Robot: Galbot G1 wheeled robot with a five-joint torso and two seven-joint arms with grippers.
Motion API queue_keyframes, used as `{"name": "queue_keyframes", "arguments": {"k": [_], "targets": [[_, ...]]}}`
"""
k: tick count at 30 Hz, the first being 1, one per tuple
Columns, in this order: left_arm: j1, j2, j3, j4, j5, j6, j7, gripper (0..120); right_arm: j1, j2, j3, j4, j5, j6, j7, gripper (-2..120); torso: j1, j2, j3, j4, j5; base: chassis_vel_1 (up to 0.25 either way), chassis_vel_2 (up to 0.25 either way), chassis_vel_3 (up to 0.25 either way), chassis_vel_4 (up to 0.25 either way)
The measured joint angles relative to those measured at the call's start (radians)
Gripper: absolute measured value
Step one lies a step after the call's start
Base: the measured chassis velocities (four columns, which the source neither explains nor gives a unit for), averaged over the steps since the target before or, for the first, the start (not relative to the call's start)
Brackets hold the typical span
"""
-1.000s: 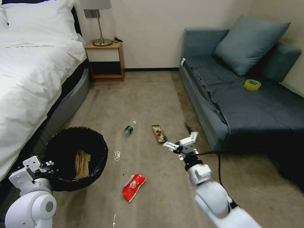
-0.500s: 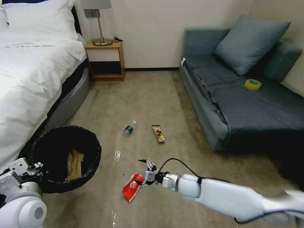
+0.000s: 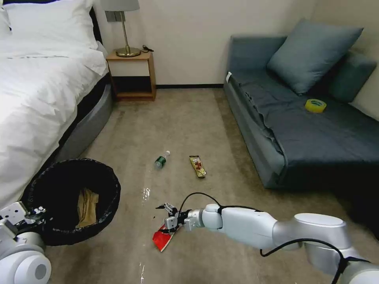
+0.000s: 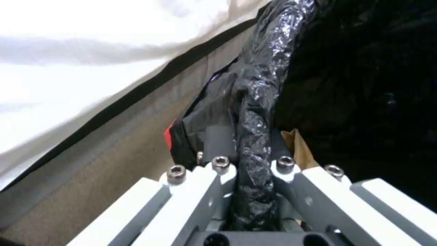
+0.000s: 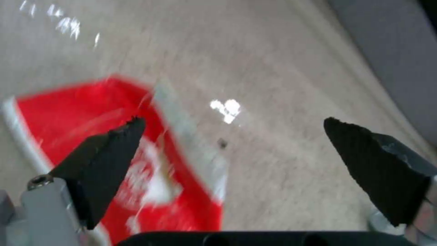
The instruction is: Pick up the trash bin, then pick up the garbage on the floor and place it into the trash bin.
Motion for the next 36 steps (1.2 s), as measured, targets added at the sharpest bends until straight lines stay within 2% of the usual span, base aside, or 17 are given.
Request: {"name": "queue_keyframes", "arguments": {"k": [16, 36], "targets": [[0.006, -0.001, -0.005, -0.006, -0.006, -0.001, 0.000, 3, -0.047, 0.084, 0.017, -0.213, -0.064, 0.084, -0.036, 100, 0.000, 0.000, 0.000, 0.0000, 0.0001, 0.000, 0.000, 0.000, 0.000], [0.018, -0.007, -0.007, -0.012, -0.008, -0.005, 0.001, 3, -0.047, 0.121, 0.009, -0.246, -0.068, 0.097, -0.042, 100, 0.000, 0.000, 0.000, 0.0000, 0.0001, 0.000, 0.000, 0.000, 0.000]]}}
